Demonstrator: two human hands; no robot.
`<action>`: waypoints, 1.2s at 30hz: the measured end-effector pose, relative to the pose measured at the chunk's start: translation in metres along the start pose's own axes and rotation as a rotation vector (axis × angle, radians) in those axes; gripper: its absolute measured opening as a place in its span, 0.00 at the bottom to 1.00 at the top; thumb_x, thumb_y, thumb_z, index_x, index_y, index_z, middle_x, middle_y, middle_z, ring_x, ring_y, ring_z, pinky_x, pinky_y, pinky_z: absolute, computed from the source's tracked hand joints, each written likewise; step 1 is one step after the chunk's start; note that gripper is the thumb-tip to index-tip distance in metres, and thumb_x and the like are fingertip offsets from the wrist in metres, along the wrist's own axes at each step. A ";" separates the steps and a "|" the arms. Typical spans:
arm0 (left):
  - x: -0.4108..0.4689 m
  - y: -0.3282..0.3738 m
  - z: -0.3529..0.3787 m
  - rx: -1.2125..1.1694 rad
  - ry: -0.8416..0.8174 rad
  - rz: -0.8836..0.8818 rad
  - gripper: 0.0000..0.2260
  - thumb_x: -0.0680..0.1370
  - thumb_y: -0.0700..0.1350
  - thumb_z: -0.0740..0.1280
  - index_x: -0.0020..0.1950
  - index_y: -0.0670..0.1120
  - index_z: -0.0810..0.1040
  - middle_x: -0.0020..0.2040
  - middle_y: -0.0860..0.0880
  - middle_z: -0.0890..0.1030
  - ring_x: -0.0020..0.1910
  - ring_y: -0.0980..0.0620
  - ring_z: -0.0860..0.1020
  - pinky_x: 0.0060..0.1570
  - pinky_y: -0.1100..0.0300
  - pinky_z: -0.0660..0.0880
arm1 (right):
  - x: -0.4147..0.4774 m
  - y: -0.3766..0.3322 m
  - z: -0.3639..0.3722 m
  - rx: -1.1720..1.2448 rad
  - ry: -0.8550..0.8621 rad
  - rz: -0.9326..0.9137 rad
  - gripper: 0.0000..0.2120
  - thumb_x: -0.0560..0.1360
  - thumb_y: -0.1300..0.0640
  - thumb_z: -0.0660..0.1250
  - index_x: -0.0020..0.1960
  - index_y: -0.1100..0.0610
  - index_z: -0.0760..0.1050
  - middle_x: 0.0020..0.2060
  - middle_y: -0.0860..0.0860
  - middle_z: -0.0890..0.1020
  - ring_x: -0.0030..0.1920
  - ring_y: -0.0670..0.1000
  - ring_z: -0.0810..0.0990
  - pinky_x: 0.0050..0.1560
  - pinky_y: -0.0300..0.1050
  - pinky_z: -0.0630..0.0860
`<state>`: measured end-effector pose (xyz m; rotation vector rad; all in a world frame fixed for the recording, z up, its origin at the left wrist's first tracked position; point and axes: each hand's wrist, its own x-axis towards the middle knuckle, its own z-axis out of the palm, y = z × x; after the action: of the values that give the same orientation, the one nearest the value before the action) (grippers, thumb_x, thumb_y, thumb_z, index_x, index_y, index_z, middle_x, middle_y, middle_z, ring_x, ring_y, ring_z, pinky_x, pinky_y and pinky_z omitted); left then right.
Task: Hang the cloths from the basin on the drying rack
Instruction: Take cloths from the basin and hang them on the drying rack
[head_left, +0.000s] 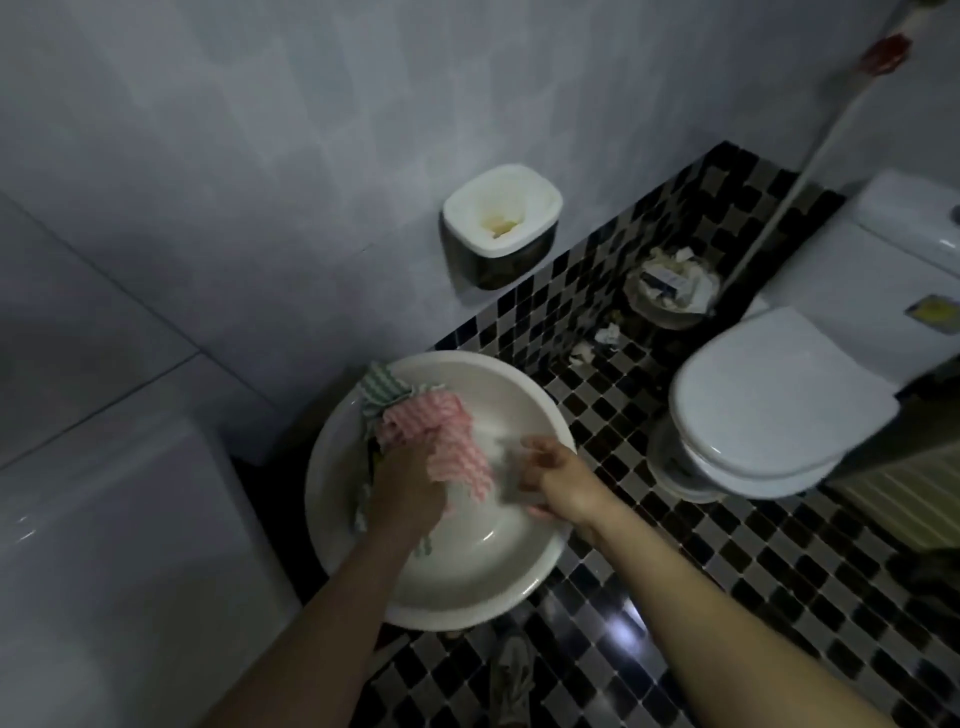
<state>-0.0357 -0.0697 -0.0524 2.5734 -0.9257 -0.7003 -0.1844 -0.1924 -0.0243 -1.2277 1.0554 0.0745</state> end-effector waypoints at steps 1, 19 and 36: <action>0.003 -0.002 -0.001 -0.030 0.015 -0.010 0.22 0.74 0.41 0.63 0.69 0.44 0.73 0.68 0.41 0.74 0.68 0.42 0.71 0.66 0.56 0.64 | 0.006 0.003 0.006 0.012 -0.005 0.025 0.18 0.79 0.65 0.59 0.63 0.47 0.66 0.51 0.45 0.75 0.46 0.46 0.79 0.43 0.43 0.79; 0.066 -0.019 0.037 -0.548 -0.221 -0.224 0.03 0.72 0.39 0.75 0.42 0.43 0.82 0.34 0.50 0.80 0.32 0.54 0.77 0.31 0.67 0.74 | 0.108 0.028 0.070 0.423 0.056 0.255 0.16 0.76 0.60 0.69 0.61 0.51 0.71 0.32 0.47 0.78 0.26 0.44 0.75 0.35 0.43 0.78; 0.071 -0.031 0.040 -0.111 0.000 -0.204 0.15 0.74 0.45 0.69 0.60 0.47 0.80 0.56 0.42 0.83 0.57 0.41 0.79 0.54 0.56 0.74 | 0.064 -0.030 0.015 0.561 0.190 0.132 0.18 0.76 0.57 0.64 0.61 0.68 0.74 0.53 0.65 0.81 0.48 0.60 0.80 0.57 0.60 0.77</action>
<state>0.0058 -0.0989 -0.1236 2.5906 -0.6104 -0.7826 -0.1234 -0.2229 -0.0469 -0.6647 1.2171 -0.2284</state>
